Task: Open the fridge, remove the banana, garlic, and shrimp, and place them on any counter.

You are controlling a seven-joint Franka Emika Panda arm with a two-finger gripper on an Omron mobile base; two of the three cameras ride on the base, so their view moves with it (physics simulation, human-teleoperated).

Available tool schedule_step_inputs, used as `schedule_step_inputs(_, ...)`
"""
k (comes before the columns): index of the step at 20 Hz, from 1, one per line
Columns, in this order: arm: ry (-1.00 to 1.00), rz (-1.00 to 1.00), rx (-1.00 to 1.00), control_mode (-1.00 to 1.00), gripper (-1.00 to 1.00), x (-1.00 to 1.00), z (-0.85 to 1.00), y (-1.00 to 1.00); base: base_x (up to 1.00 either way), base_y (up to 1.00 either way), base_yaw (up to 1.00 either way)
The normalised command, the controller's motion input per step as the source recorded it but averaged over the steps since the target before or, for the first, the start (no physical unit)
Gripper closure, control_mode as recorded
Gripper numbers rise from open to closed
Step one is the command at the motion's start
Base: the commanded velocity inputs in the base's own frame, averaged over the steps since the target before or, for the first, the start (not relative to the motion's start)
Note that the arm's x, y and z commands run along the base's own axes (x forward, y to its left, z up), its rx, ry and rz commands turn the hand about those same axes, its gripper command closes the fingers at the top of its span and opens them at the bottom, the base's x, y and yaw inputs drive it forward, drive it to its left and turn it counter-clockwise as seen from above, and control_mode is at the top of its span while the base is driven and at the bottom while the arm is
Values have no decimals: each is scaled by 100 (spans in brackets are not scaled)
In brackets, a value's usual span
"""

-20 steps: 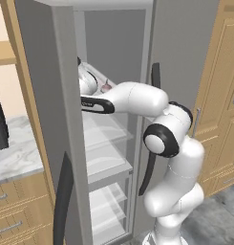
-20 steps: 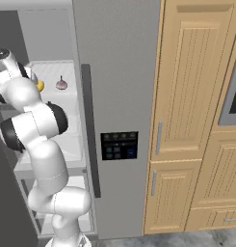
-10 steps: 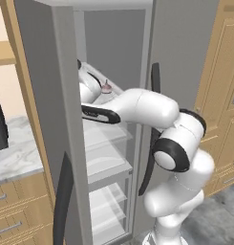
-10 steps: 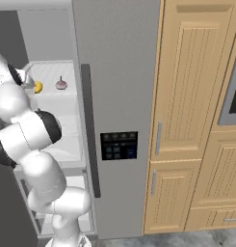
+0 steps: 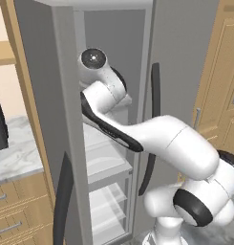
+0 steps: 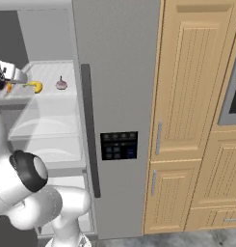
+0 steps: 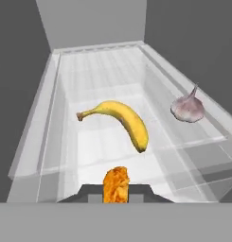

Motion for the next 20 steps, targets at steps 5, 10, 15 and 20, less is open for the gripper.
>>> schedule_step_inputs(5,2,-3,0,-100,100,-99,-9,-89,0,0,0)
schedule_step_inputs(10,4,0,0,-100,100,-69,-38,-75,0,0,0)
schedule_step_inputs(15,1,0,0,100,100,-14,-12,-16,-56,-22,-2)
schedule_step_inputs(20,0,0,0,100,100,0,0,0,-100,-50,-21)
